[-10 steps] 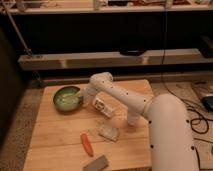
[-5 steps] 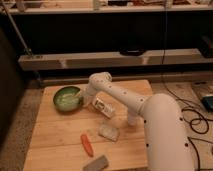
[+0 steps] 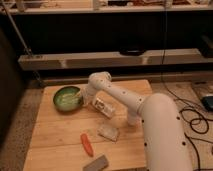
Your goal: Pick up the ceramic bowl
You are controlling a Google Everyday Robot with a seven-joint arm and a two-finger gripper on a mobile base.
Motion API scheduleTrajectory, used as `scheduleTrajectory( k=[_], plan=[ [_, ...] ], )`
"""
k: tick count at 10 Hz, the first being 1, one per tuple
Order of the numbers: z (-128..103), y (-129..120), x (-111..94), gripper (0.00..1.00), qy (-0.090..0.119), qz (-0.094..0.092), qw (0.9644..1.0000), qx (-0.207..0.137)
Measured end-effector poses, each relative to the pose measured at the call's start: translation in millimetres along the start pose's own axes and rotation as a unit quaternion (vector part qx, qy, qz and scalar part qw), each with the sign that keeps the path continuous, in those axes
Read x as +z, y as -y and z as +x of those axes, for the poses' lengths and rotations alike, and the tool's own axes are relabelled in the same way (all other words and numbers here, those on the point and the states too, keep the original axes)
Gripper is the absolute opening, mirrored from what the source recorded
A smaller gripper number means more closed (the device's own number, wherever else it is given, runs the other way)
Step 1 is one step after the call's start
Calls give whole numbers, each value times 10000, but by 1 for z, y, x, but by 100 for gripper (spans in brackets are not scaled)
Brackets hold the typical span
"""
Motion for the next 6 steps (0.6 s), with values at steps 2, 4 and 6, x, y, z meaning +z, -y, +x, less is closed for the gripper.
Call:
scheduleTrajectory(
  k=[2,4,6],
  plan=[
    [-1,0,2,21,1,-20,10000,-18],
    [-1,1,1,3,-15,-44,10000,11],
    [-1,-1,0,0,91,-116,9999,61]
  ],
)
